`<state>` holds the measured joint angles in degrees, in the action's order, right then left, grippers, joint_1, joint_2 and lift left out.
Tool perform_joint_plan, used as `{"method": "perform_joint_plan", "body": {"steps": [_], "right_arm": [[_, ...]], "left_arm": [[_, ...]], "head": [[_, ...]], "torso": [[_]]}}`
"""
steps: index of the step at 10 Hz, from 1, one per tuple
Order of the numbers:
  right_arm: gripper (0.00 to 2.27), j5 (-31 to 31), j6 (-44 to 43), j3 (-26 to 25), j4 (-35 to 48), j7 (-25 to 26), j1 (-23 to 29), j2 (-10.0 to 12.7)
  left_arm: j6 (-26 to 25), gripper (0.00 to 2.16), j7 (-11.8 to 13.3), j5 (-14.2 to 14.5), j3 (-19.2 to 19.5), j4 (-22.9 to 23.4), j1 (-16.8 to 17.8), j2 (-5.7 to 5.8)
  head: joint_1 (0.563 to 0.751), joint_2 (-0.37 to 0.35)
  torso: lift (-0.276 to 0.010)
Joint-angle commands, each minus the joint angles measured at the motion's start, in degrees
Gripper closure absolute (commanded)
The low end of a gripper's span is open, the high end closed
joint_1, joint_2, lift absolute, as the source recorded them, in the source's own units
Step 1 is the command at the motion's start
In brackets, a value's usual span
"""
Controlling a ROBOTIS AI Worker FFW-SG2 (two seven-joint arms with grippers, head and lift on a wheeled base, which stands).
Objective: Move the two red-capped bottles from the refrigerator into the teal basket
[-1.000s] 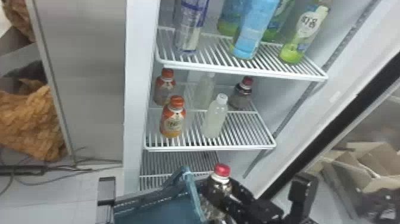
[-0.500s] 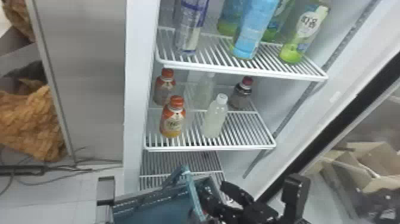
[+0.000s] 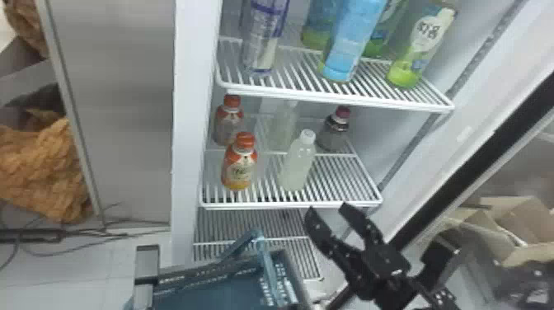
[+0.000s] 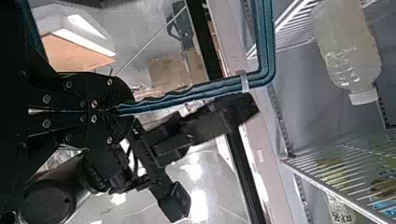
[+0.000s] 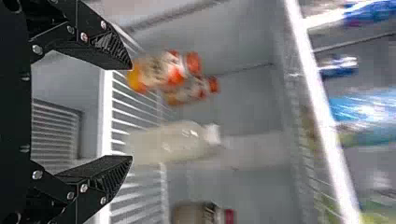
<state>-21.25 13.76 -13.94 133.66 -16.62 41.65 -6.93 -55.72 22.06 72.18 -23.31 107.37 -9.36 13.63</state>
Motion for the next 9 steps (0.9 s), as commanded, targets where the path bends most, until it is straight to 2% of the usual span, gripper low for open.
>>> {"method": "perform_joint_plan", "body": {"steps": [1,2,5,9], "right_arm": [[0.38,0.23,-6.17,0.00,-3.93,0.80,-2.70,0.25],[0.38,0.11,-11.65,0.34,-9.42,0.80,-6.07,0.17],[0.37,2.17,-18.83,0.34,-16.45,4.14,-11.42,-0.01],[0.33,4.68,-22.76,0.11,-23.90,8.10,-17.46,0.08]], "left_arm": [[0.04,1.13,0.00,0.03,0.11,0.00,-0.06,-0.01],[-0.25,1.13,0.00,0.15,0.00,0.00,-0.06,-0.01],[-0.53,1.13,0.00,0.03,-0.34,0.00,-0.06,-0.01],[-0.53,1.13,0.00,0.03,-0.34,-0.14,-0.06,-0.01]], "head": [[0.695,-0.350],[0.695,-0.350],[0.695,-0.350],[0.695,-0.350]], "torso": [[-0.228],[-0.228],[-0.228],[-0.228]]}}
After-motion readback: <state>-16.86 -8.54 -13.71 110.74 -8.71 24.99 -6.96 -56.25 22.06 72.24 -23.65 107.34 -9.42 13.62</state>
